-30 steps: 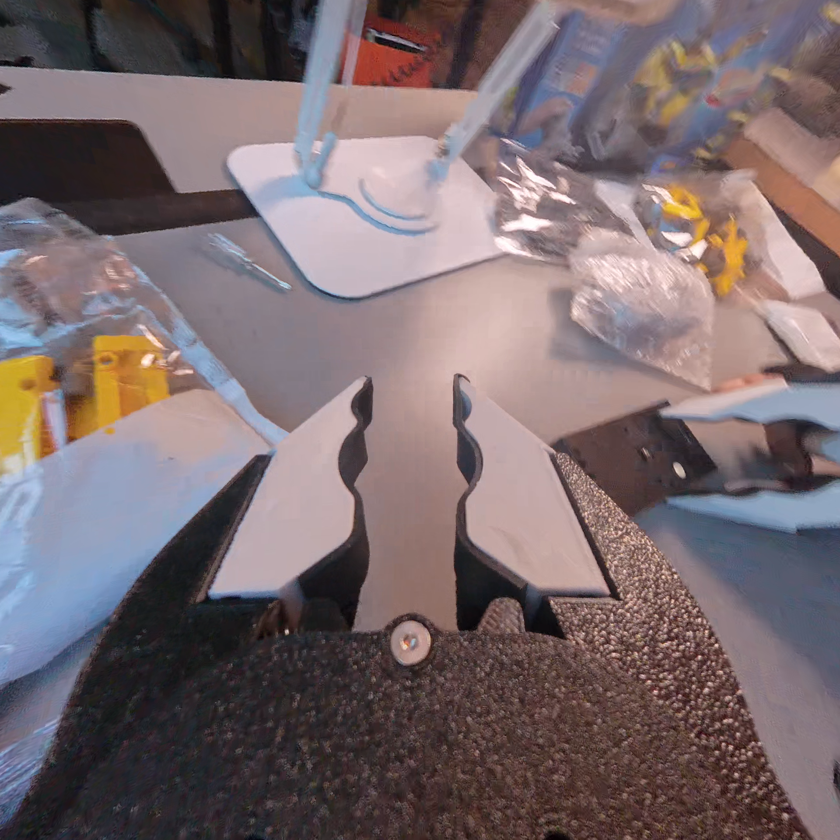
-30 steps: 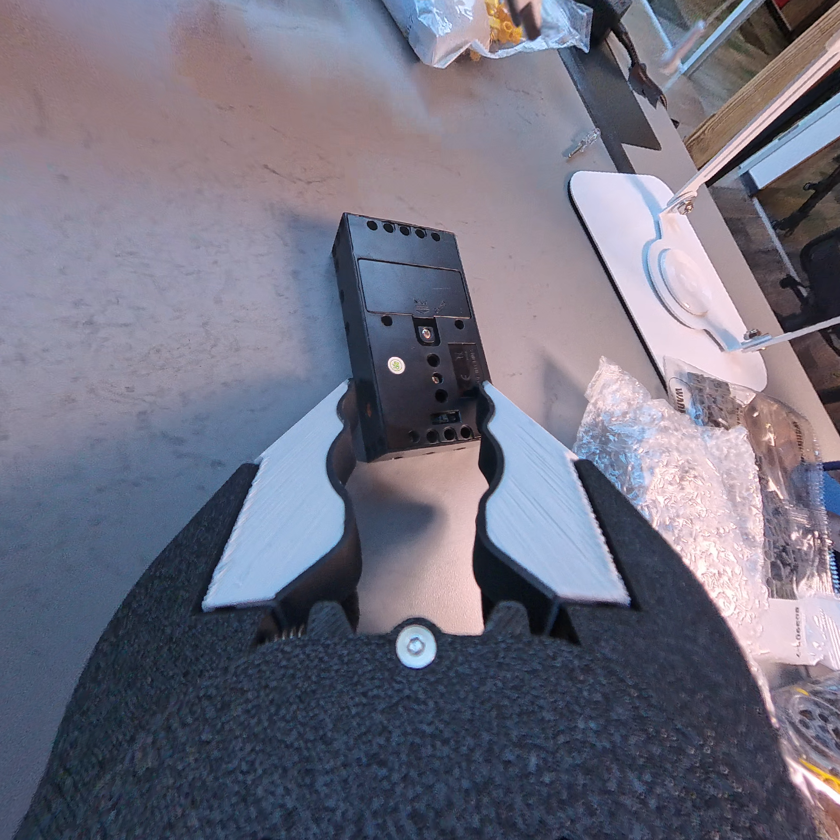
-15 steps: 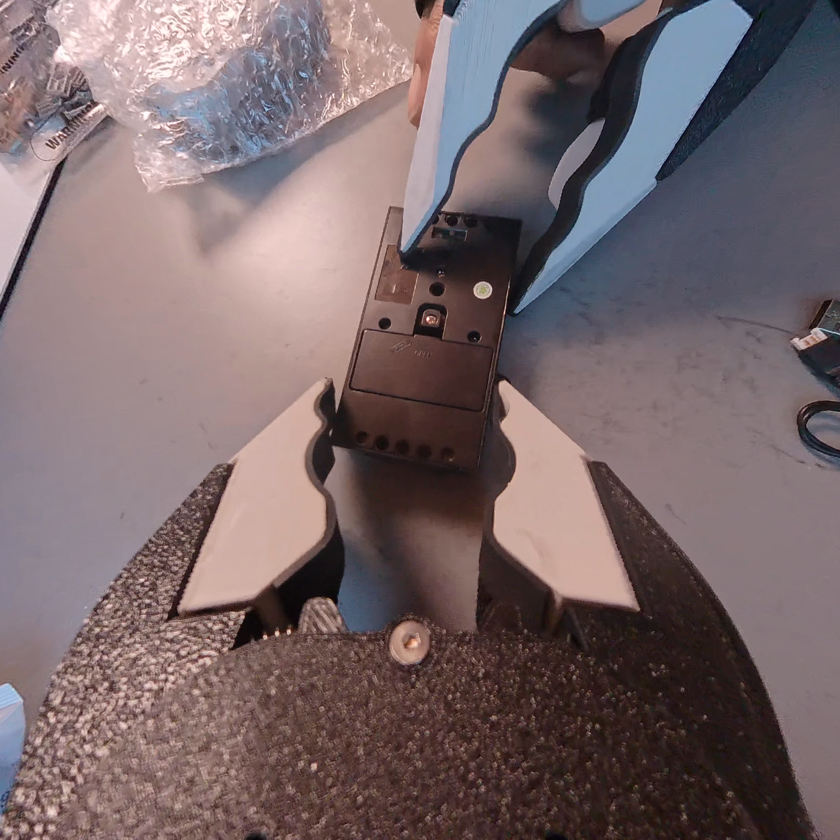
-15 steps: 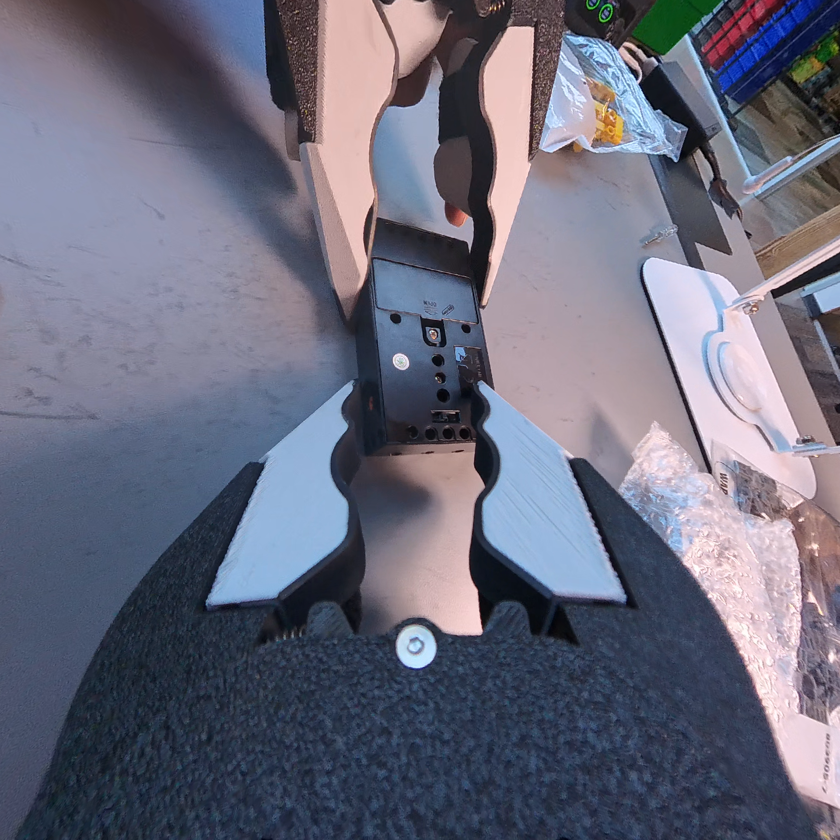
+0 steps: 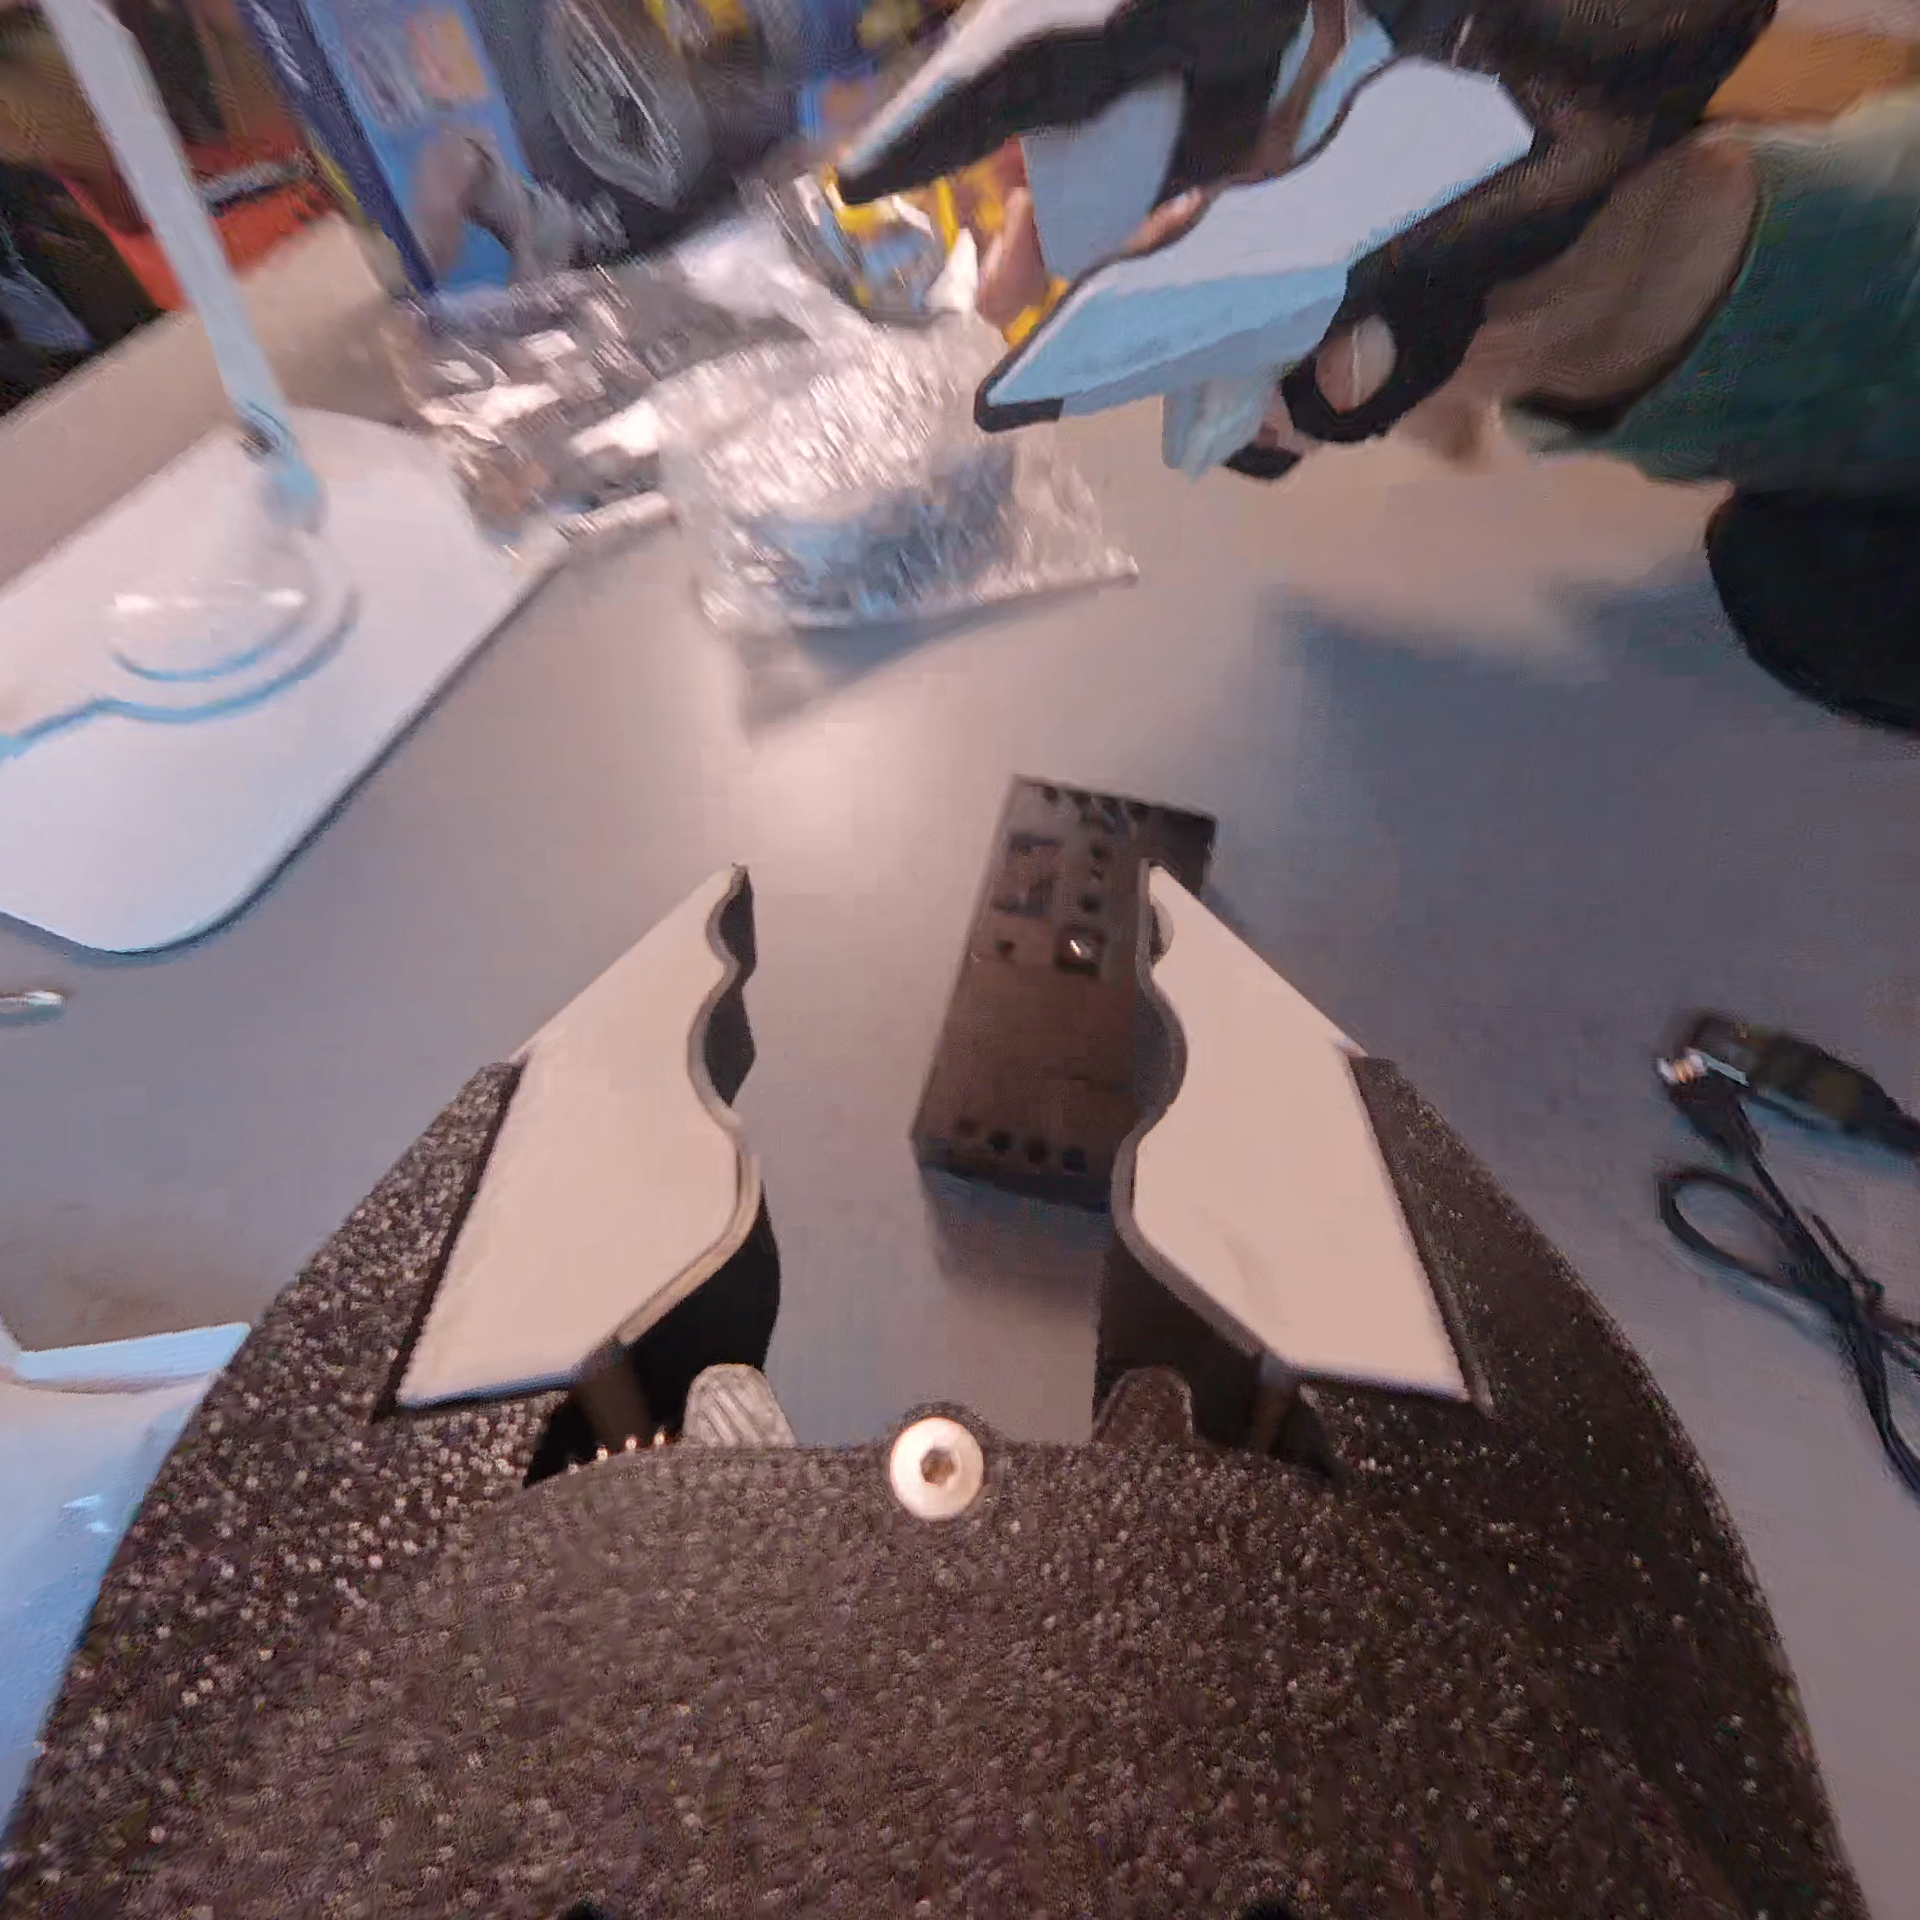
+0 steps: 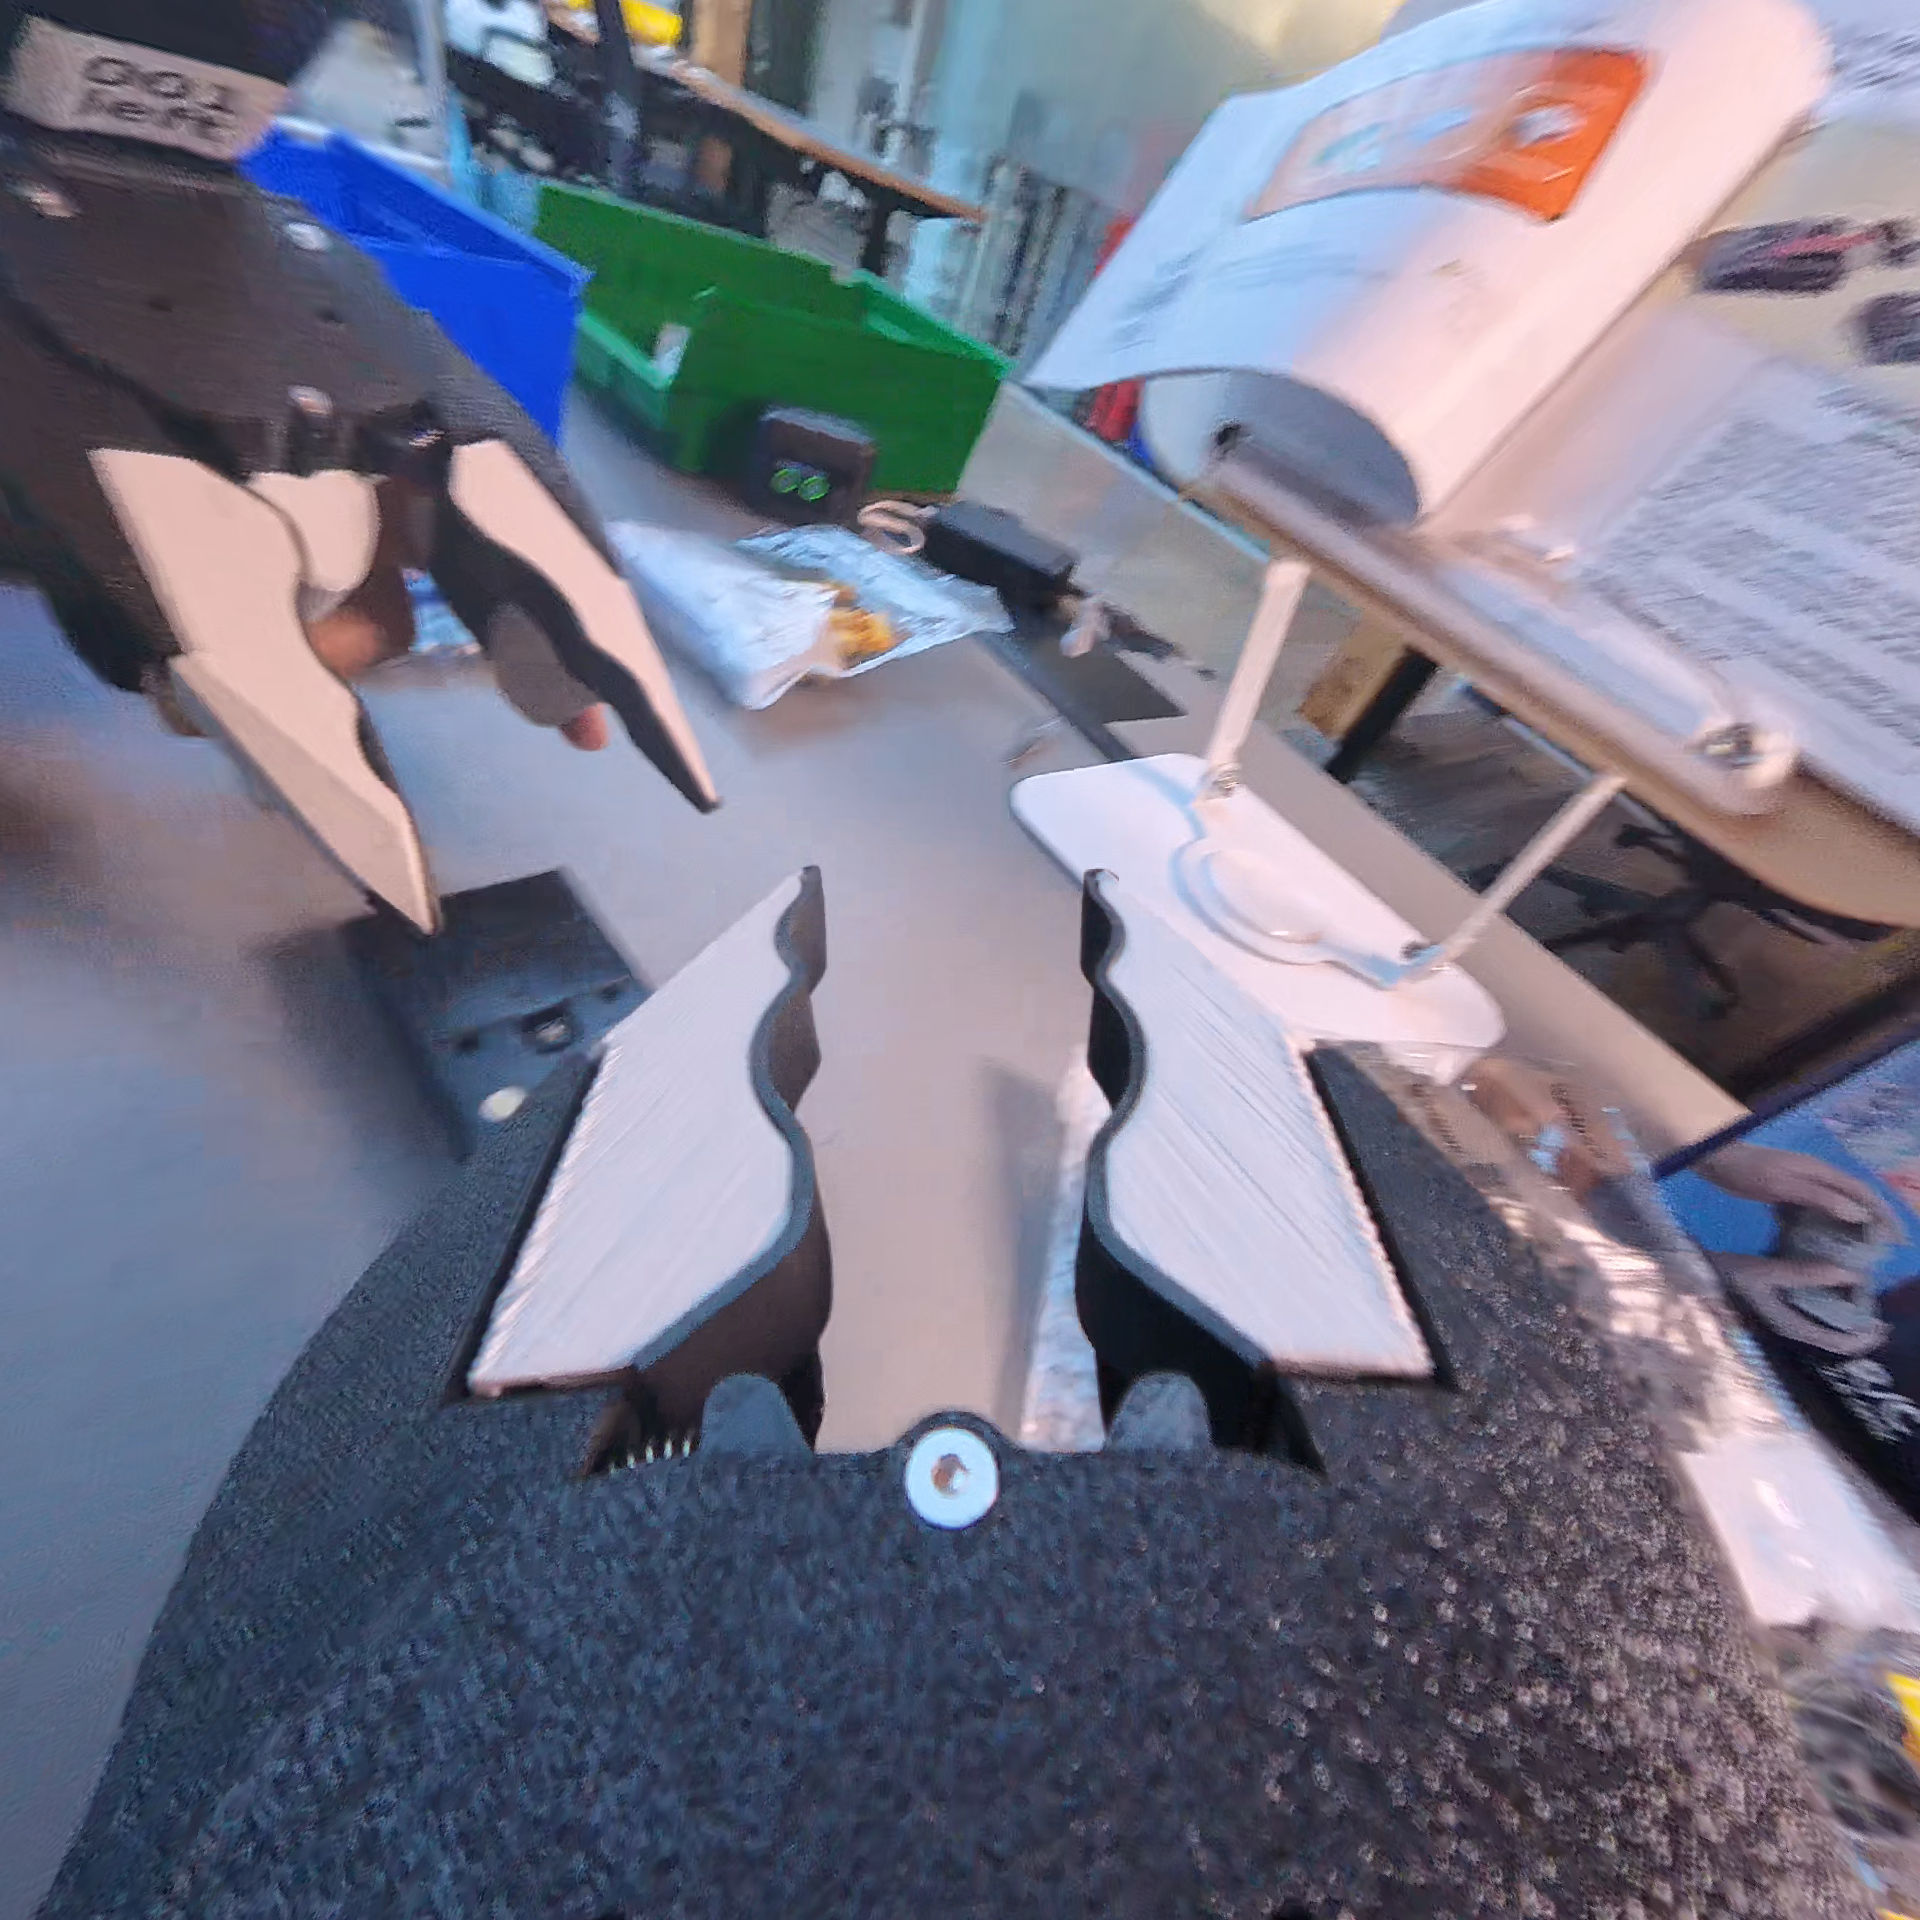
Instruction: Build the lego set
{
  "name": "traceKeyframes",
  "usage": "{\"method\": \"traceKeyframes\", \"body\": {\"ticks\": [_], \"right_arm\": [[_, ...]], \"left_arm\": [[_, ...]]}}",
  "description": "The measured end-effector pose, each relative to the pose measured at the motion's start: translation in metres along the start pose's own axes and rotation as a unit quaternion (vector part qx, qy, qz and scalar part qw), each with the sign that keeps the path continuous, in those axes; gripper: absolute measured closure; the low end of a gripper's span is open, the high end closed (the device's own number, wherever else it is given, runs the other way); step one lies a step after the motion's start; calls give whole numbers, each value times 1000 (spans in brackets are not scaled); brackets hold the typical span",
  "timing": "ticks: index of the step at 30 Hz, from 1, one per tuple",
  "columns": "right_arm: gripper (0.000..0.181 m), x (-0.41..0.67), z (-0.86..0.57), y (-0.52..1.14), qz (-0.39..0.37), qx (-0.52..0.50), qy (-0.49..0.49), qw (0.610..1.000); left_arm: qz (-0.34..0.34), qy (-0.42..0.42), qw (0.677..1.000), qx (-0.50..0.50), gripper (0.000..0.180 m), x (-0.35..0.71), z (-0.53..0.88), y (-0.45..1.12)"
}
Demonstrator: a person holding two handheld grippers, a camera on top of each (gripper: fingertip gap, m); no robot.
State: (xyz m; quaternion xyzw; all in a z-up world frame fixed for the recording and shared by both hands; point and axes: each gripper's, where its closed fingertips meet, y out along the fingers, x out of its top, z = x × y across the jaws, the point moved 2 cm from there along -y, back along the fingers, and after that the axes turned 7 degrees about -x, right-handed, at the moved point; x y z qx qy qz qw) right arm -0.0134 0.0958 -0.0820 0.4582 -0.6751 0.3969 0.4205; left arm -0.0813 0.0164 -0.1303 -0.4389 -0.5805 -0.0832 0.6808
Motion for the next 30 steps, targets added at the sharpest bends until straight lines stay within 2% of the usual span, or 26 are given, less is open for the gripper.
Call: {"method": "traceKeyframes", "body": {"ticks": [2, 6, 9, 13, 16, 20, 23, 30], "right_arm": [[140, 17, -34, 10, -9, -50, 7, 999], [159, 55, -102, 47, -21, -128, 20, 991], [155, 68, -132, 87, 5, -154, -17, 988], [147, 57, -146, 129, 82, -154, -97, 980], [157, 48, -155, 139, 118, -157, -103, 975], [162, 43, -156, 139, 115, -143, -123, 975], [177, 43, -163, 136, 104, -167, -143, 970], [181, 43, -188, 107, 72, -235, -98, 964]], "left_arm": [[-61, -4, 997, 50, 119, 31, 26, -13], [-138, 7, 978, 156, 128, 90, 81, -29], [-196, 26, 959, 205, 134, 136, 111, -34], [-187, -2, 950, 248, 134, 149, 155, -25], [-176, -28, 940, 290, 134, 138, 189, -28], [-169, -36, 934, 314, 135, 124, 215, -35], [-178, -38, 931, 315, 135, 122, 221, -37], [-181, -31, 932, 313, 136, 119, 221, -36]]}}
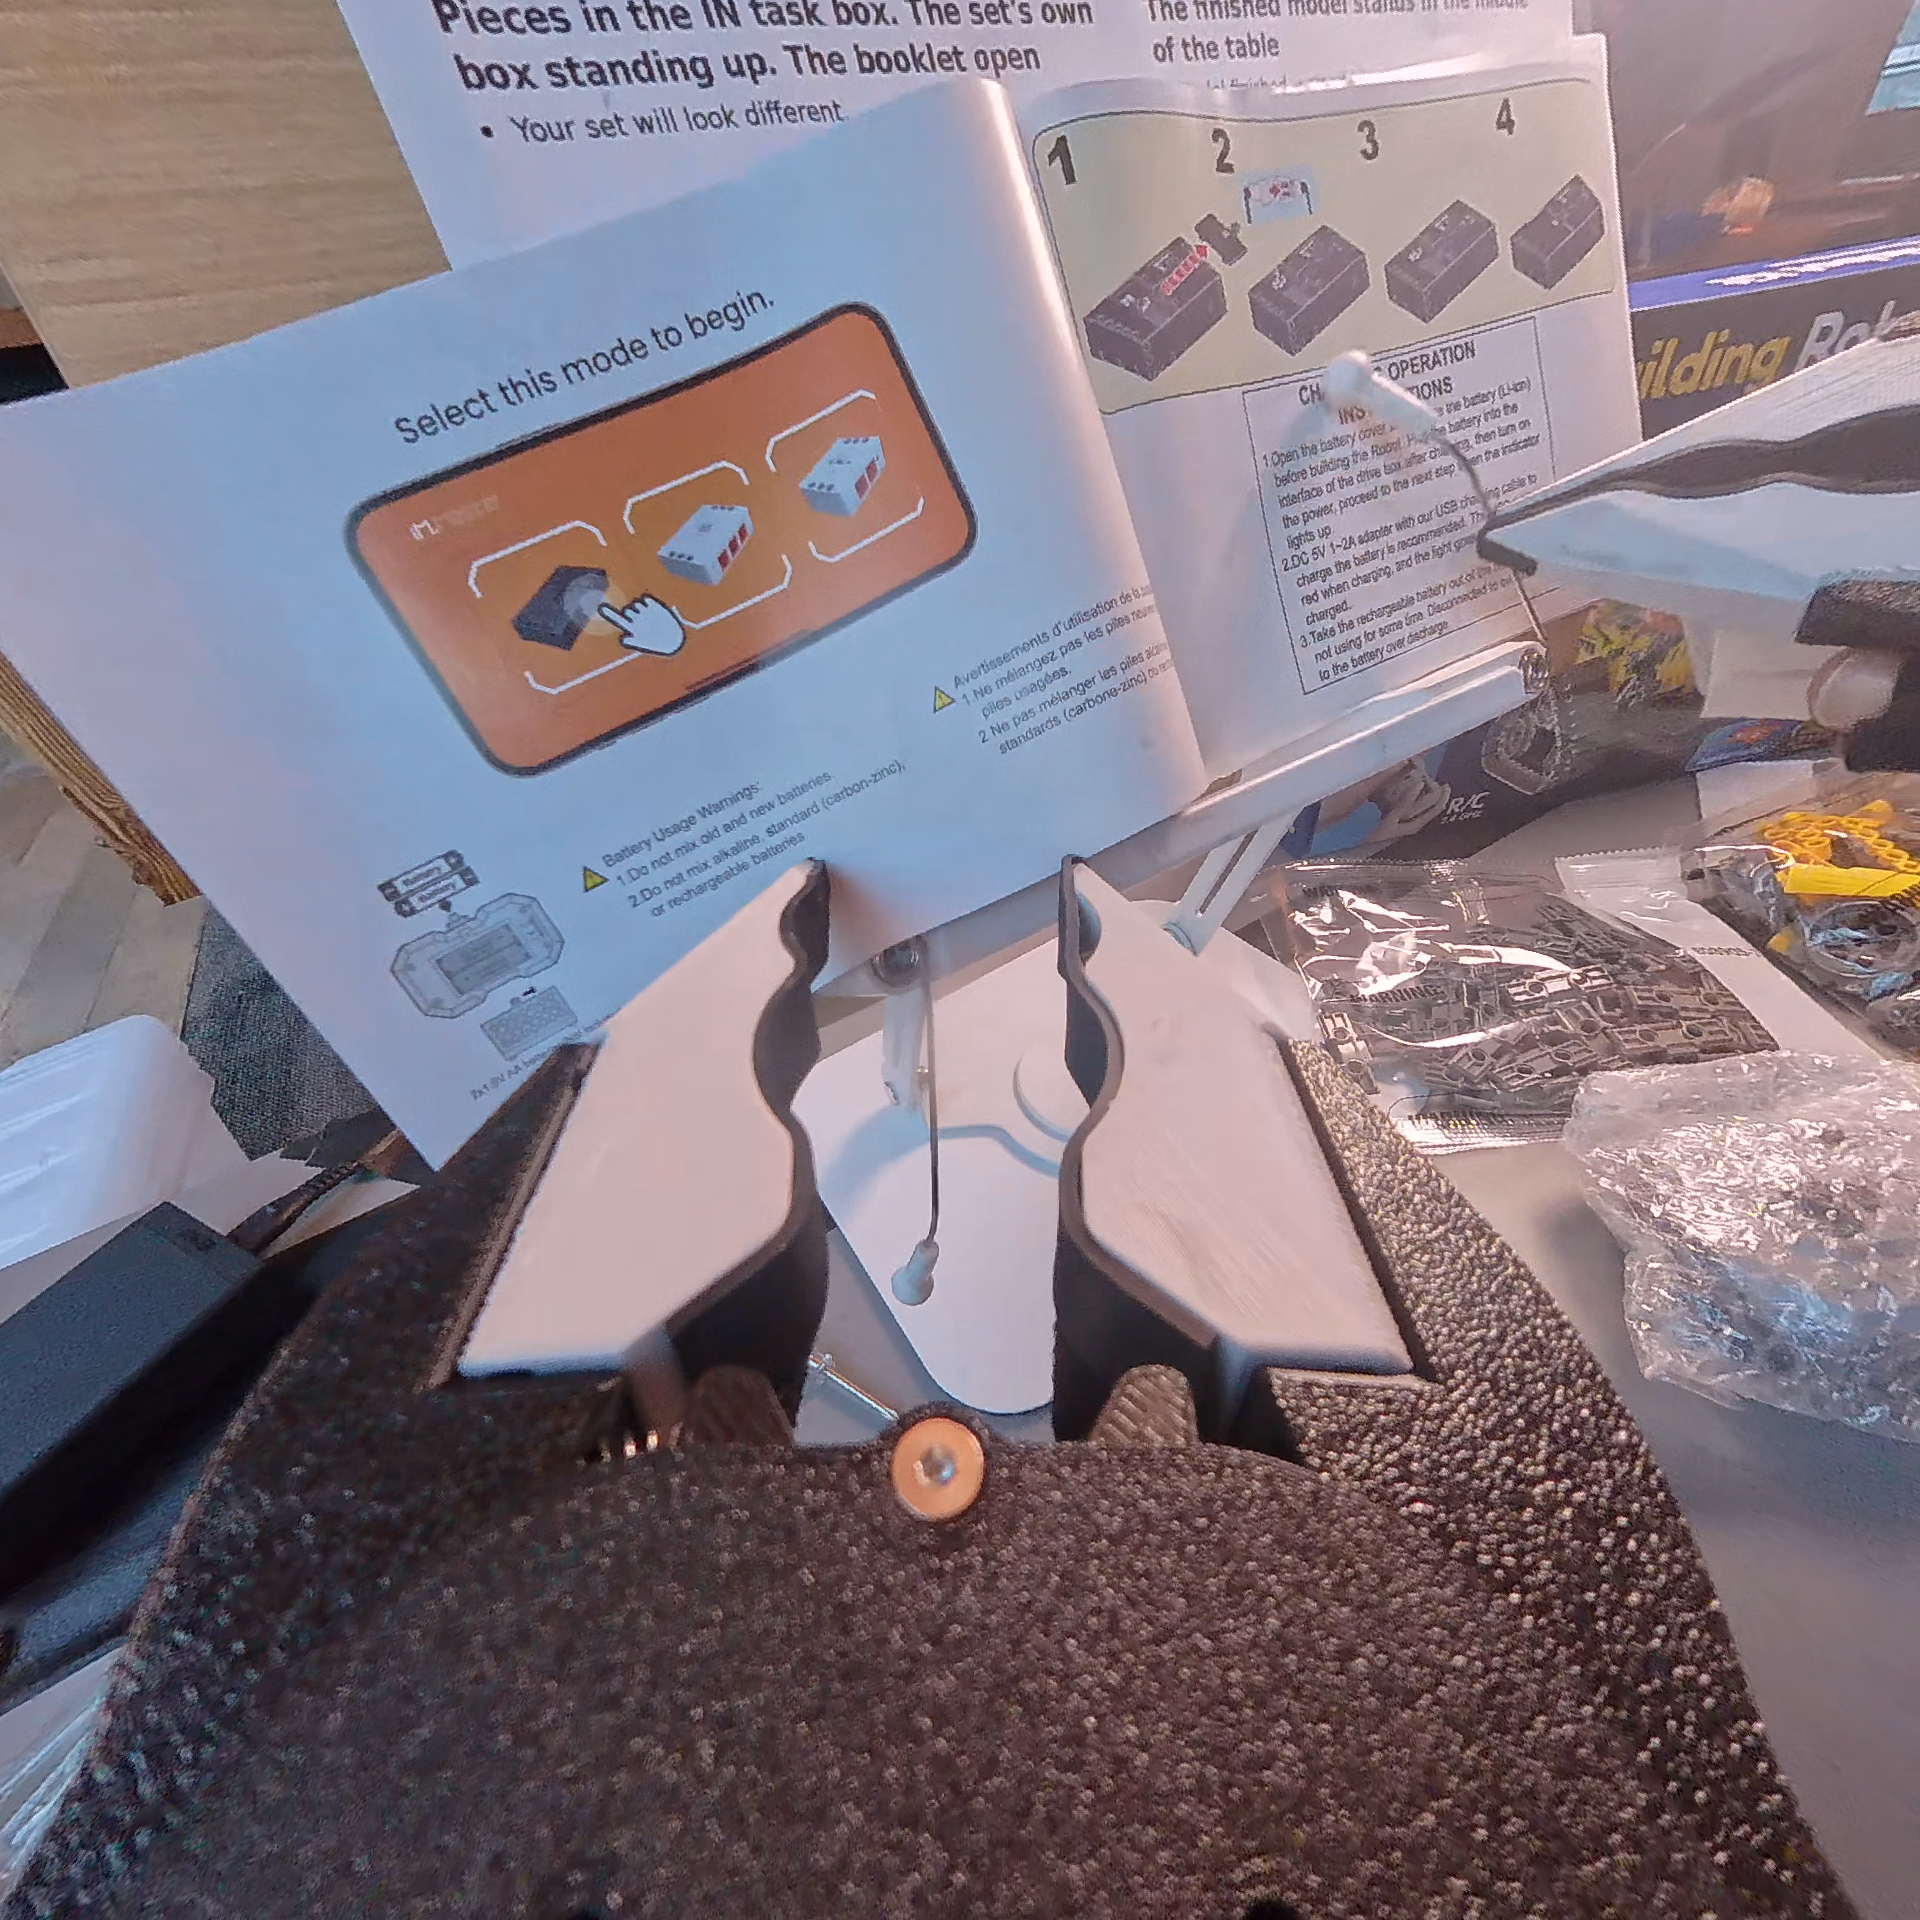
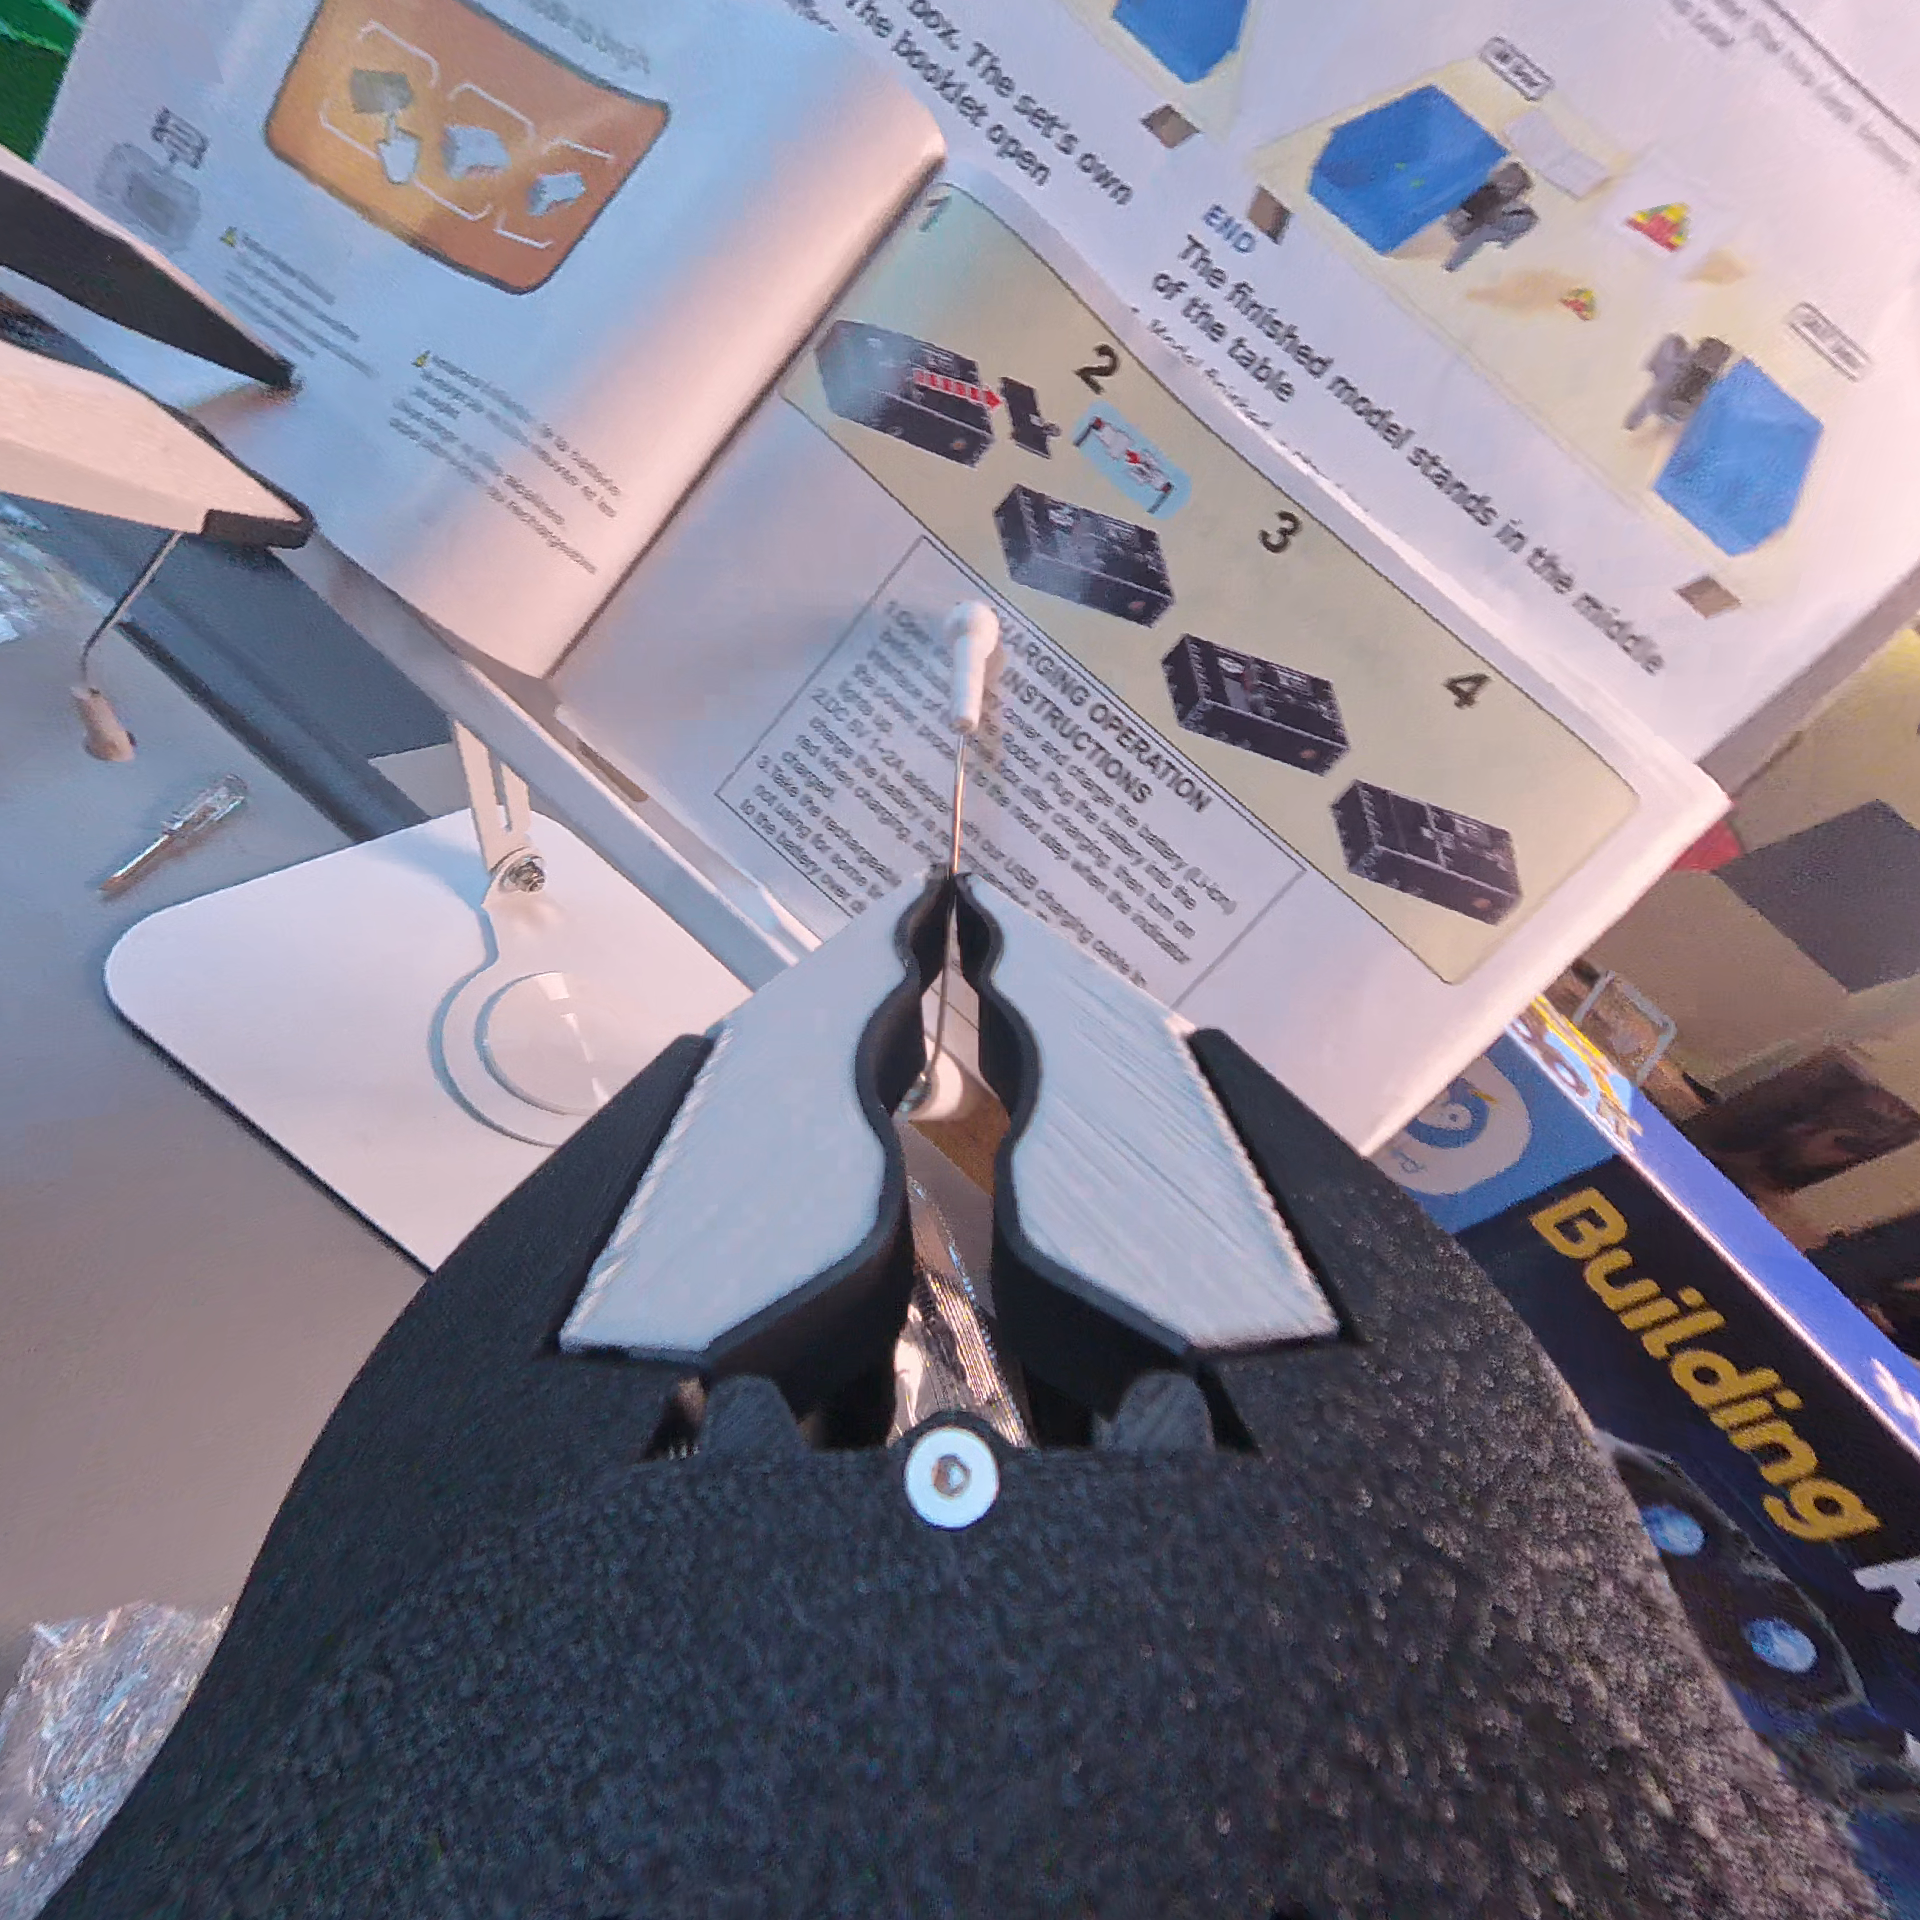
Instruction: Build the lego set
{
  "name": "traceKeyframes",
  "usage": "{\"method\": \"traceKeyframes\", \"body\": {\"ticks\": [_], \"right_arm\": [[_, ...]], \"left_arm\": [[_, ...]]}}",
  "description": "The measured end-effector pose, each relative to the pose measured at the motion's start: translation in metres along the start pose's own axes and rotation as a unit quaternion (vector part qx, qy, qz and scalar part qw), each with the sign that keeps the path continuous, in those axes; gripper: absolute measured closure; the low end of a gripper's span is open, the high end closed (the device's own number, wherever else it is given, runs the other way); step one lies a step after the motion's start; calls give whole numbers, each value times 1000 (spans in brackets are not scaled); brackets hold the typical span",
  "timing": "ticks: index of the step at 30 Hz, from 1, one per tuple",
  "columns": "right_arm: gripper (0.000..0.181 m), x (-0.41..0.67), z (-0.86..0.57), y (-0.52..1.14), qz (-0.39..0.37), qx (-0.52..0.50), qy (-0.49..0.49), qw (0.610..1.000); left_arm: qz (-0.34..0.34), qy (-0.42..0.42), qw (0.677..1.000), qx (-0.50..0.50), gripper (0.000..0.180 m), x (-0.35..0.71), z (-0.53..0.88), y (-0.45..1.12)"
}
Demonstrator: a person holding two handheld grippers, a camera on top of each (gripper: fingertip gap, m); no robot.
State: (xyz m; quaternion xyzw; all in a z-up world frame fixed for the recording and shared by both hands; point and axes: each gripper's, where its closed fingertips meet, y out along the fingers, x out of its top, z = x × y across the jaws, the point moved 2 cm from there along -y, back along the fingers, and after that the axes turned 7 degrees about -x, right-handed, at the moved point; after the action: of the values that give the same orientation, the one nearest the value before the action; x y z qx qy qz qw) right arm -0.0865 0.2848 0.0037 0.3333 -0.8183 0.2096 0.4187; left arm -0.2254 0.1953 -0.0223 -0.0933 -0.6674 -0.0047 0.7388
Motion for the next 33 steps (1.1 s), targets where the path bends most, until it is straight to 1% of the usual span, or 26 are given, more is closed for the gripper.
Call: {"method": "traceKeyframes", "body": {"ticks": [2, 4, 5, 7, 8, 9, 11, 12, 13, 15, 16, 17, 18, 19, 20, 21, 22, 25, 28, 30, 31, 33], "right_arm": [[181, -6, -11, -6, 1, -16, 36, 999], [181, -16, -28, -14, 9, -54, 76, 996], [181, -22, -35, -20, 11, -62, 109, 992], [181, -40, -35, -28, 33, -41, 183, 982], [181, -48, -34, -32, 44, -34, 199, 978], [181, -46, -35, -37, 27, -40, 192, 980], [181, -24, -33, -45, -13, -47, 145, 988], [177, -10, -30, -45, -26, -45, 131, 990], [166, 3, -25, -41, -35, -34, 128, 991], [144, 19, -13, -25, -23, -8, 127, 992], [139, 23, -10, -15, -14, -5, 124, 992], [142, 22, -10, -5, -6, -15, 108, 994], [151, 18, -15, 5, 5, -39, 81, 996], [165, 12, -21, 11, 14, -63, 61, 996], [169, 9, -23, 12, 9, -65, 64, 996], [176, 6, -28, 9, -1, -70, 91, 993], [178, 1, -34, 3, -3, -82, 118, 990], [174, -27, -47, -11, 10, -101, 186, 977], [169, -52, -45, -23, 40, -60, 261, 963], [161, -62, -39, -30, 51, -24, 310, 949], [149, -66, -37, -34, 54, -14, 327, 943], [144, -73, -39, -41, 55, -11, 352, 934]], "left_arm": [[-2, 2, 1000, 0, 136, 0, 0, 0], [-2, 2, 1000, -1, 136, 0, 0, 0], [-2, 2, 1000, -1, 136, 0, 0, -1], [-3, 0, 1000, -3, 136, 0, 0, -1], [-3, 0, 1000, -4, 136, 0, 0, 0], [-4, -1, 1000, -5, 136, 0, 0, 0], [-5, 0, 1000, -6, 136, 0, 1, 0], [-7, 1, 1000, -6, 136, 0, 1, 0], [-9, 1, 1000, -5, 136, 0, 1, 0], [-11, 6, 1000, -6, 136, 0, 0, -1], [-12, 10, 1000, -7, 136, -1, 0, -1], [-11, 14, 1000, -7, 136, -1, 1, -1], [-10, 17, 1000, -6, 136, -1, 1, -1], [-10, 18, 1000, -6, 136, -1, 1, -1], [-10, 19, 1000, -5, 136, -2, 1, -2], [-9, 20, 1000, -5, 136, -2, 1, -2], [-9, 20, 1000, -5, 137, -2, 1, -2], [-15, 13, 1000, -6, 138, -3, 1, -2], [-18, 16, 1000, -3, 138, -4, 1, -1], [-17, 16, 1000, -4, 137, -4, 1, -1], [-17, 16, 1000, -4, 137, -4, 1, -1], [-16, 16, 1000, -5, 137, -4, 1, -2]]}}
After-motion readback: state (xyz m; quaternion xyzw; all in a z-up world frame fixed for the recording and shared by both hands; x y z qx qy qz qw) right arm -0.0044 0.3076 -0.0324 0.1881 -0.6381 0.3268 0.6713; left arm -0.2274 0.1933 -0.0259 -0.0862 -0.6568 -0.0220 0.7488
